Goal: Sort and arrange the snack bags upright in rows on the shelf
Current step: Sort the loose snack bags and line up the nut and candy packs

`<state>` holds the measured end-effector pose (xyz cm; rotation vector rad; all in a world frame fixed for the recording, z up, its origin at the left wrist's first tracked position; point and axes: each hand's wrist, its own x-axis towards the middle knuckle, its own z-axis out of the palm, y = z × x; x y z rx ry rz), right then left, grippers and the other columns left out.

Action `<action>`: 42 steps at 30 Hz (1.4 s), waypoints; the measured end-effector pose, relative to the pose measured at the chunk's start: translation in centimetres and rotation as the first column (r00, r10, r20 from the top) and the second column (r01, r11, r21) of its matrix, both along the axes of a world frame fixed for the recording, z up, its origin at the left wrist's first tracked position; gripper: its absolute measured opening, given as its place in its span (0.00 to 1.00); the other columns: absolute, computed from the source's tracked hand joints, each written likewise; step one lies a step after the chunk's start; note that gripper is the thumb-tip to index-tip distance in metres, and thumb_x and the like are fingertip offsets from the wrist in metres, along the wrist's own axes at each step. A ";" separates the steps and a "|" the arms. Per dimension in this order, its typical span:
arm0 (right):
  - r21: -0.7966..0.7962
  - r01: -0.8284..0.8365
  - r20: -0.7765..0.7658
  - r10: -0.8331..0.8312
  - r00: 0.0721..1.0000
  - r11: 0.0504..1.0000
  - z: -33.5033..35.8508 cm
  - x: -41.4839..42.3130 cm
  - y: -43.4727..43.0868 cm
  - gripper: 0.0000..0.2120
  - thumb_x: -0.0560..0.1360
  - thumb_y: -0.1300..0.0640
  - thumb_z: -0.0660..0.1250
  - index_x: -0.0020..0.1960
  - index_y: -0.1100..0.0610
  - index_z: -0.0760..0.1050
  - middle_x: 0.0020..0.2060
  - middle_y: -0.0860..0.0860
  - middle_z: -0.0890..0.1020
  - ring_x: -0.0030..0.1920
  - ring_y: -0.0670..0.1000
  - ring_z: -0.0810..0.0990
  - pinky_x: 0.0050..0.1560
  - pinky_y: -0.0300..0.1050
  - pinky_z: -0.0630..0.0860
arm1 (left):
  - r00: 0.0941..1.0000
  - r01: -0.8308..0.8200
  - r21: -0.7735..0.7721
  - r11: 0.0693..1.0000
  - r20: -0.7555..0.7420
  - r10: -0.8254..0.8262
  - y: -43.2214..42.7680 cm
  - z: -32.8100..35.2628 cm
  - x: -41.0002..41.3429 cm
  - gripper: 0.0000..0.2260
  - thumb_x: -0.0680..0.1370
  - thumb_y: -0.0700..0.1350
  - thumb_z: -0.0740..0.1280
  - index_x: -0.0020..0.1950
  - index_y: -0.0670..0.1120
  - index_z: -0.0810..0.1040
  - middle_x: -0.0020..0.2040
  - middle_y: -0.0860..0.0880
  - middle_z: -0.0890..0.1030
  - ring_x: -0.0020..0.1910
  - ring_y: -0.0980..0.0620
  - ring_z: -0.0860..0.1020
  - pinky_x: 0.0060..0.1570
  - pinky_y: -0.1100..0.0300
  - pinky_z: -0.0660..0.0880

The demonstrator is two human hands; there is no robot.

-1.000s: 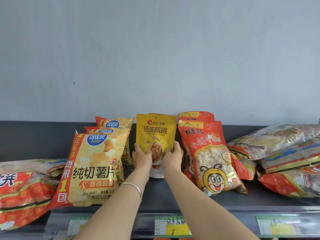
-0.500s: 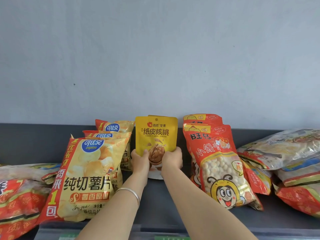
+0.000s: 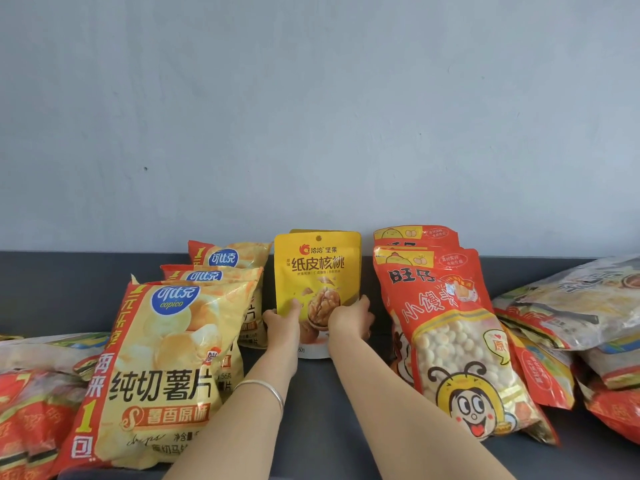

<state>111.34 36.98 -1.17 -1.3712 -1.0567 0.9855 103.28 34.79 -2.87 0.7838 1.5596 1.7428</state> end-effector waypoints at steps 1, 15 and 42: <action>0.002 0.000 0.015 0.000 1.000 1.000 0.0 -0.1 -0.1 0.27 0.80 0.62 0.54 0.77 0.51 0.52 0.72 0.57 0.60 0.71 0.60 0.62 0.67 0.56 0.67 | 0.999 -0.010 -0.001 1.000 0.032 0.010 0.2 0.1 0.0 0.27 0.80 0.54 0.59 0.73 0.41 0.57 0.68 0.39 0.67 0.65 0.40 0.68 0.53 0.52 0.65; 0.040 -0.033 0.039 0.032 0.999 0.999 -0.7 0.6 0.9 0.28 0.80 0.50 0.59 0.76 0.53 0.54 0.70 0.56 0.67 0.69 0.60 0.68 0.66 0.60 0.69 | 0.997 -0.028 0.015 0.999 0.074 0.027 2.6 -0.1 0.1 0.23 0.83 0.55 0.47 0.67 0.41 0.69 0.63 0.40 0.73 0.61 0.40 0.71 0.55 0.52 0.66; 0.258 -0.105 0.346 0.010 0.938 0.960 4.8 5.4 -13.9 0.22 0.79 0.55 0.59 0.72 0.56 0.62 0.64 0.58 0.71 0.63 0.61 0.72 0.62 0.57 0.70 | 0.918 0.151 0.121 0.981 -0.384 -0.094 -9.7 3.8 5.2 0.14 0.79 0.46 0.62 0.63 0.45 0.73 0.60 0.41 0.76 0.56 0.40 0.76 0.56 0.45 0.75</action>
